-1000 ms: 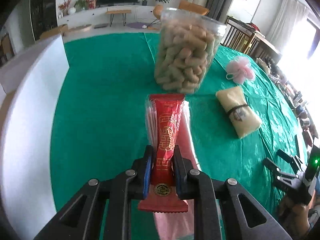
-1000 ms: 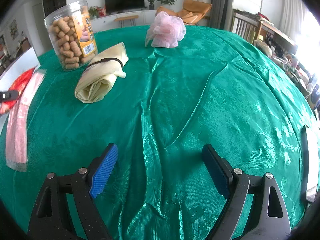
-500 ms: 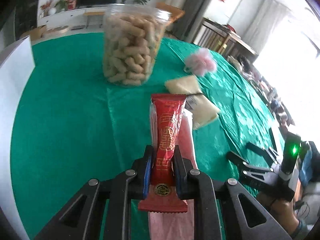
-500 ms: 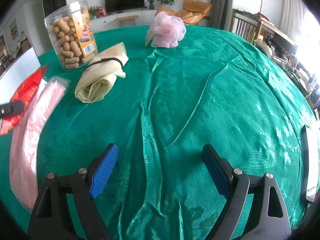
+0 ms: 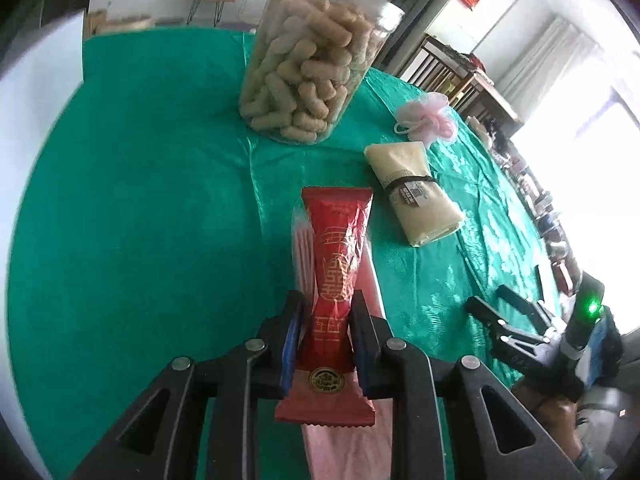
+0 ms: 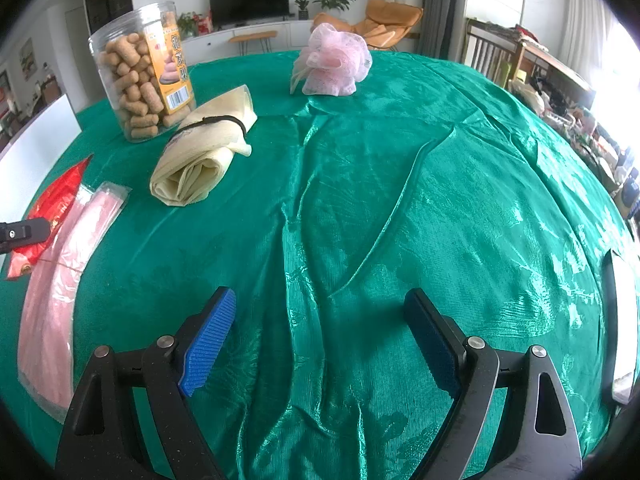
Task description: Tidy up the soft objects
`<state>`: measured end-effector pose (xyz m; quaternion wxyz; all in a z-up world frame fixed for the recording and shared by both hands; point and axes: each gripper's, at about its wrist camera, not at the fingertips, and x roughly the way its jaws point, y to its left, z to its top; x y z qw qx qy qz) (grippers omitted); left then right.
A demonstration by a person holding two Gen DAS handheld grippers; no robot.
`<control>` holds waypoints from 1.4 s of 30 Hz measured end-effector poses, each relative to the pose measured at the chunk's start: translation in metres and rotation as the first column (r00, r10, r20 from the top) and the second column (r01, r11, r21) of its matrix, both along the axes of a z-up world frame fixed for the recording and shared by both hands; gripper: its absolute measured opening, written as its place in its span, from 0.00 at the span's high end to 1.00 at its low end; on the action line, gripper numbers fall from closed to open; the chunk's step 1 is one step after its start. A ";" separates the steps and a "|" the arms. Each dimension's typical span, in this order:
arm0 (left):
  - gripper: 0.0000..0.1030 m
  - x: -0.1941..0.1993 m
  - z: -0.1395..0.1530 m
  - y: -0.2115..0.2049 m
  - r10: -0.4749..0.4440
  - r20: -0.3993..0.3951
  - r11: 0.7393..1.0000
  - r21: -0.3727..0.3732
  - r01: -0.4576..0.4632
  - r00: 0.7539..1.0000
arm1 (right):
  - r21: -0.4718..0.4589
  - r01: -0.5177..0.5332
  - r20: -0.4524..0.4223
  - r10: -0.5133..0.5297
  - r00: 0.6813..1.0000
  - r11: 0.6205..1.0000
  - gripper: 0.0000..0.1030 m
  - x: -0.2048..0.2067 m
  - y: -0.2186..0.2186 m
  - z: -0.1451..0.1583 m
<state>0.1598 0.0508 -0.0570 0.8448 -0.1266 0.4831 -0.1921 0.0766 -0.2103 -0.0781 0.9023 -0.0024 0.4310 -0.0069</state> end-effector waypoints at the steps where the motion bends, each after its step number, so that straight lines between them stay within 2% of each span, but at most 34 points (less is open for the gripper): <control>1: 0.77 -0.001 0.004 0.002 0.005 0.015 1.000 0.006 -0.005 1.000 | 0.000 0.000 0.000 0.000 1.000 1.000 0.14 0.000 0.000 0.000; 5: 0.77 -0.005 0.026 0.013 0.047 0.085 0.999 -0.009 -0.046 0.995 | 0.000 0.000 0.000 0.000 1.000 1.000 0.14 0.000 0.000 0.000; 11: 0.77 -0.007 0.035 0.033 0.095 0.126 0.991 0.078 -0.105 0.987 | 0.000 0.000 0.000 0.000 1.000 1.000 0.14 0.000 0.000 0.000; 16: 0.77 -0.014 0.012 0.050 0.138 0.103 0.966 0.203 -0.157 0.985 | 0.000 0.000 0.000 0.000 1.000 1.000 0.14 0.000 0.000 0.000; 19: 0.77 -0.018 -0.008 0.053 0.152 0.107 0.934 0.309 -0.178 0.983 | 0.000 0.000 0.000 0.000 1.000 1.000 0.14 0.000 0.000 0.000; 21: 0.74 -0.017 -0.020 0.054 0.148 0.094 0.922 0.348 -0.171 0.985 | 0.000 0.000 0.001 0.000 1.000 1.000 0.14 0.000 0.000 0.000; 22: 0.65 -0.016 -0.025 0.053 0.143 0.080 0.919 0.359 -0.162 0.986 | 0.000 0.000 0.001 0.000 1.000 1.000 0.14 0.000 0.000 0.000; 23: 0.47 -0.017 -0.025 0.053 0.128 0.104 0.921 0.355 -0.157 0.986 | 0.000 0.000 0.001 0.000 1.000 1.000 0.14 0.000 0.000 0.000; 24: 0.33 -0.018 -0.026 0.050 0.117 0.118 0.912 0.380 -0.154 0.986 | 0.000 0.000 0.000 0.000 1.000 1.000 0.14 0.000 0.000 0.000; 25: 0.09 -0.018 -0.028 0.047 0.115 0.120 0.898 0.412 -0.155 0.986 | 0.000 0.000 0.000 0.000 1.000 1.000 0.14 0.000 0.000 0.000; 26: 0.03 -0.017 -0.031 0.045 0.108 0.127 0.886 0.438 -0.153 0.986 | 0.000 0.000 0.000 0.000 1.000 1.000 0.14 0.000 0.000 0.000; 27: 0.03 -0.017 -0.034 0.041 0.089 0.125 0.878 0.459 -0.138 0.988 | 0.000 0.000 0.000 0.000 1.000 1.000 0.14 0.000 0.000 0.000; 29: 0.00 -0.018 -0.035 0.043 0.088 0.137 0.884 0.446 -0.141 0.987 | 0.000 0.000 0.001 0.000 1.000 1.000 0.14 0.000 0.000 0.000; 31: 0.00 -0.015 -0.040 0.054 0.117 0.115 0.912 0.381 -0.153 0.986 | 0.000 0.000 0.001 0.000 1.000 1.000 0.14 0.000 0.000 0.000; 32: 0.00 -0.015 -0.040 0.058 0.130 0.117 0.917 0.364 -0.164 0.985 | 0.000 0.000 0.001 0.000 1.000 1.000 0.14 0.000 0.000 0.000; 34: 0.00 -0.015 -0.037 0.063 0.165 0.105 0.911 0.366 -0.192 0.981 | 0.000 0.000 0.000 0.000 1.000 1.000 0.14 0.000 0.000 0.000; 36: 0.00 -0.024 -0.026 0.072 0.196 0.128 0.935 0.276 -0.224 0.972 | 0.000 0.000 0.001 0.000 1.000 1.000 0.14 0.000 0.000 0.000; 38: 0.00 -0.035 -0.010 0.076 0.216 0.156 0.948 0.204 -0.246 0.964 | 0.000 0.000 0.001 0.000 1.000 1.000 0.14 0.000 0.000 0.000; 40: 0.00 -0.043 0.004 0.071 0.199 0.185 0.961 0.156 -0.228 0.963 | 0.000 0.001 0.001 -0.001 1.000 1.000 0.14 0.000 0.000 0.000; 42: 0.00 -0.048 0.020 0.050 0.123 0.221 0.978 0.140 -0.156 0.968 | 0.000 0.001 0.000 -0.001 1.000 1.000 0.14 0.000 0.000 0.000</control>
